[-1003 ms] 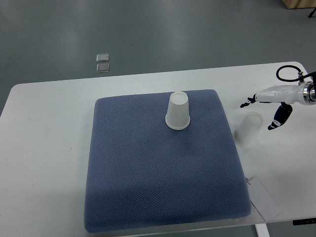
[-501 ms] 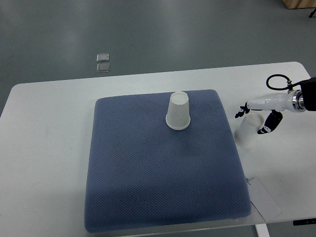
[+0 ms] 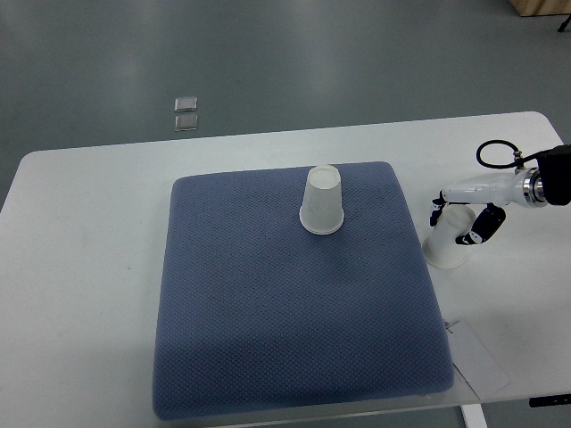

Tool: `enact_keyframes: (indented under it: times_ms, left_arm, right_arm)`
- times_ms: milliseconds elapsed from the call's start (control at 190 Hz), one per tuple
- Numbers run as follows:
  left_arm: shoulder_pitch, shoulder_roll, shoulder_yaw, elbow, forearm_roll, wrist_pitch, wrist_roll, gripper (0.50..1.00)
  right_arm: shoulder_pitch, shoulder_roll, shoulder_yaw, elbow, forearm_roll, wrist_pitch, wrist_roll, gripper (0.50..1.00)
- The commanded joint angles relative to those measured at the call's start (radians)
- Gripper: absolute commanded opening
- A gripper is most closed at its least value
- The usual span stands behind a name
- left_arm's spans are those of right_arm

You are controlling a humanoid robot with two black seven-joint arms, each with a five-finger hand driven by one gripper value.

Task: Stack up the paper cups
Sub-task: 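Lower the right hand around the paper cup and close the fingers, then lift the grasped cup with the right hand toward the cup on the pad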

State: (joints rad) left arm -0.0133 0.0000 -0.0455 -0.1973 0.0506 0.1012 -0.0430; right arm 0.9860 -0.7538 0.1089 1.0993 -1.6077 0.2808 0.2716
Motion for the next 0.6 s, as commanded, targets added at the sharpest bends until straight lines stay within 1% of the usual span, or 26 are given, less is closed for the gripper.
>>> enact_keyframes:
  times_ms: [0, 153, 290, 385, 454, 544, 596]
  left_arm:
    - [0.000, 0.000, -0.001, 0.001, 0.000, 0.000, 0.000, 1.000]
    - [0.000, 0.000, 0.001, 0.001, 0.000, 0.000, 0.000, 1.000]
    - [0.000, 0.000, -0.001, -0.001, 0.000, 0.000, 0.000, 1.000]
    - [0.000, 0.000, -0.001, -0.001, 0.000, 0.000, 0.000, 1.000]
    - [0.000, 0.000, 0.001, -0.001, 0.000, 0.000, 0.000, 1.000]
    - [0.000, 0.000, -0.001, -0.001, 0.000, 0.000, 0.000, 1.000]
    - [0.000, 0.000, 0.001, 0.001, 0.000, 0.000, 0.000, 1.000]
  right_arm:
    - [0.000, -0.001, 0.000, -0.001, 0.000, -0.009, 0.000, 0.500]
    - [0.022, -0.024, 0.018, -0.002, 0.003, -0.012, 0.015, 0.500]
    - [0.155, -0.071, 0.044, 0.002, 0.037, 0.000, 0.067, 0.500]
    - [0.209, -0.073, 0.103, 0.008, 0.057, 0.011, 0.083, 0.500]
    - [0.240, -0.065, 0.147, 0.024, 0.060, 0.037, 0.084, 0.500]
    - [0.281, -0.056, 0.193, 0.082, 0.061, 0.087, 0.083, 0.500]
    - [0.296, -0.044, 0.198, 0.105, 0.065, 0.098, 0.081, 0.500]
